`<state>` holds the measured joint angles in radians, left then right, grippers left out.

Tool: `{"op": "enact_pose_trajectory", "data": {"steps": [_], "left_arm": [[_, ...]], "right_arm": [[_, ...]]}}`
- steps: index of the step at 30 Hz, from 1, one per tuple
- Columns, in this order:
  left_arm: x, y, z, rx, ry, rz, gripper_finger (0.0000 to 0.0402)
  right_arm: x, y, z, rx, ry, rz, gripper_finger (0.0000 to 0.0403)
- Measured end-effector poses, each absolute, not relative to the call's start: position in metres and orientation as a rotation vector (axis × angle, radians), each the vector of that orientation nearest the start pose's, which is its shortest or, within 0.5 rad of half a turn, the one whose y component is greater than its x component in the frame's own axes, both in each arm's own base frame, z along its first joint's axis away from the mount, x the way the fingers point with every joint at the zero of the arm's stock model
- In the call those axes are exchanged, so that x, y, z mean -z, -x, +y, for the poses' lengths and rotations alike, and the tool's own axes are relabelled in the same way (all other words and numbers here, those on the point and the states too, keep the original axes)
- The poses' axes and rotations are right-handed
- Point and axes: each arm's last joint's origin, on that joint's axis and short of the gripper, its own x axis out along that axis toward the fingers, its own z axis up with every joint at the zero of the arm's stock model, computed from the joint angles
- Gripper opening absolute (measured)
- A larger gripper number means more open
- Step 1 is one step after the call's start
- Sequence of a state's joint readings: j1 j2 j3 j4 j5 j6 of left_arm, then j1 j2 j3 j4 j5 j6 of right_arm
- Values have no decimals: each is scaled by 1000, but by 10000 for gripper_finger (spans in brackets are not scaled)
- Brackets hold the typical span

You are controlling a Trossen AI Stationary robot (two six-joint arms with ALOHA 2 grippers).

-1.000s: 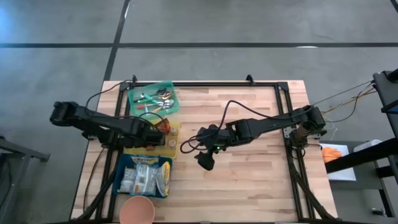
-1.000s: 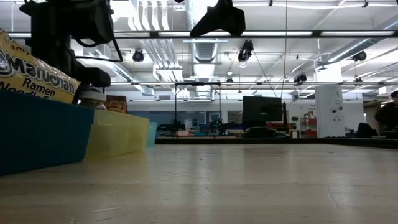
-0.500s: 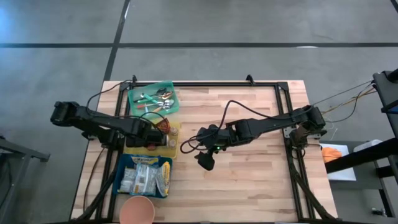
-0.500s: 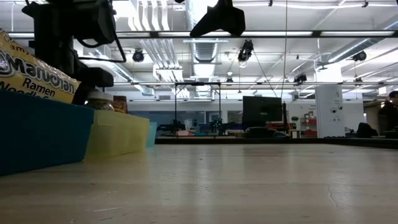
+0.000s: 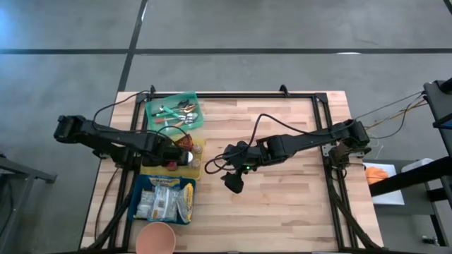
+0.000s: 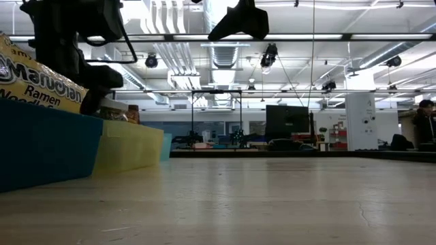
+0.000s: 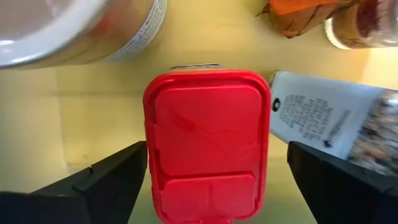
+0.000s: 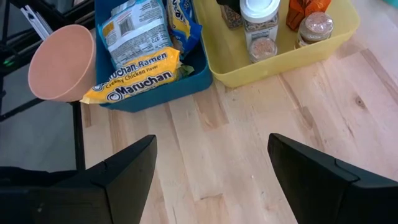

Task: Pick & Place Food Item
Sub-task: Put the red seasoning can into the yellow bin, then return to Home Position

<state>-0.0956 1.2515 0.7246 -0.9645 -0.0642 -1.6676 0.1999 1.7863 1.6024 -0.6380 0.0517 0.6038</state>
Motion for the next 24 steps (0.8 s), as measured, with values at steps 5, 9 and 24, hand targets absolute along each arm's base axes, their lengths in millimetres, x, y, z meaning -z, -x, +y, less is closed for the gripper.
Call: {"op": "enact_pose_trajectory", "data": {"steps": [5, 9, 24], "left_arm": [[-198, -178, -15, -1137, 1237, 1065, 394], [-211, -171, -15, -1085, 1275, 1017, 395], [-329, -178, -16, -727, 982, 746, 273]], "right_arm": [[-305, -387, 77, 113, -472, 829, 302], [-305, -387, 76, 119, -488, 830, 300], [-327, -376, 73, 59, -412, 771, 23]]}}
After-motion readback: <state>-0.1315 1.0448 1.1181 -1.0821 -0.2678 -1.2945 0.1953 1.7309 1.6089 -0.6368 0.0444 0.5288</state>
